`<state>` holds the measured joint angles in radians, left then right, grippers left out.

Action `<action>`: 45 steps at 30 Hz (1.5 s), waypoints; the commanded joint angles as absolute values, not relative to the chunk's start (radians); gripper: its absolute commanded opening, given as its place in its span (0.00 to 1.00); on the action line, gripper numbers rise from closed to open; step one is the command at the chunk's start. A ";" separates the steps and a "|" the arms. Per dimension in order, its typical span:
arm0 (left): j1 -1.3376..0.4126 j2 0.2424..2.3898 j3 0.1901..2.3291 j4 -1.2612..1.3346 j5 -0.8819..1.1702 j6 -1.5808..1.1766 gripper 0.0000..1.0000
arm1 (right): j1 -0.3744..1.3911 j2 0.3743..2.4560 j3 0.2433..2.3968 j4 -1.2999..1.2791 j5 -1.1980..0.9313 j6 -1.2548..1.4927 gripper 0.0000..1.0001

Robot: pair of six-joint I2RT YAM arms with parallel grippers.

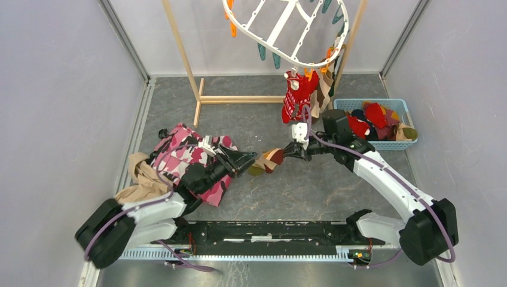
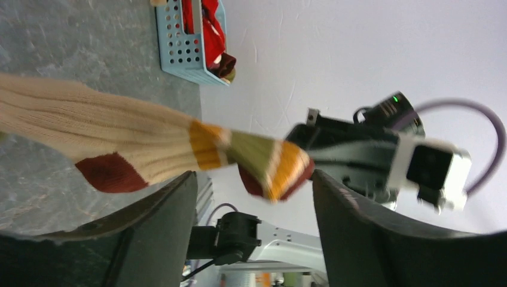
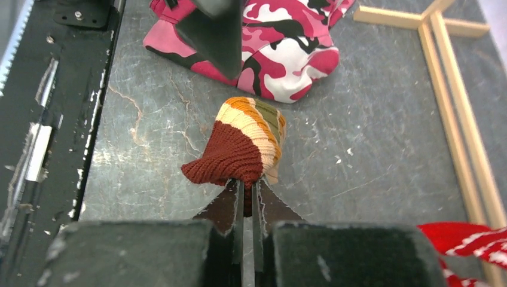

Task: Clip the socks to the hanger
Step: Pick up the sock from the bin.

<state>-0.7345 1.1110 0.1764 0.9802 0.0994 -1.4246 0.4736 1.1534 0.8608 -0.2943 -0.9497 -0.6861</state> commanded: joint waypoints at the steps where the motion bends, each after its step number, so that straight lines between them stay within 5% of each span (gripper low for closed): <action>1: -0.732 0.846 0.171 0.731 0.109 -0.893 0.82 | 0.424 1.189 0.903 -0.261 -1.034 -0.537 0.00; 8: -0.832 0.594 0.125 0.690 0.088 -0.348 0.84 | 0.415 1.249 0.911 -0.229 -1.099 -0.428 0.00; 18: -1.093 0.836 0.232 0.735 -0.069 0.506 1.00 | 0.388 1.272 0.934 -0.299 -1.170 -0.461 0.00; 27: -1.092 0.979 0.291 0.794 -0.086 0.716 0.99 | 0.388 1.336 0.968 -0.387 -1.203 -0.524 0.00; 42: -1.092 1.183 0.425 0.812 -0.058 0.745 0.67 | 0.388 1.338 0.968 -0.397 -1.204 -0.537 0.03; 45: -1.092 1.199 0.437 0.807 -0.048 0.733 0.50 | 0.390 1.339 0.969 -0.400 -1.206 -0.541 0.04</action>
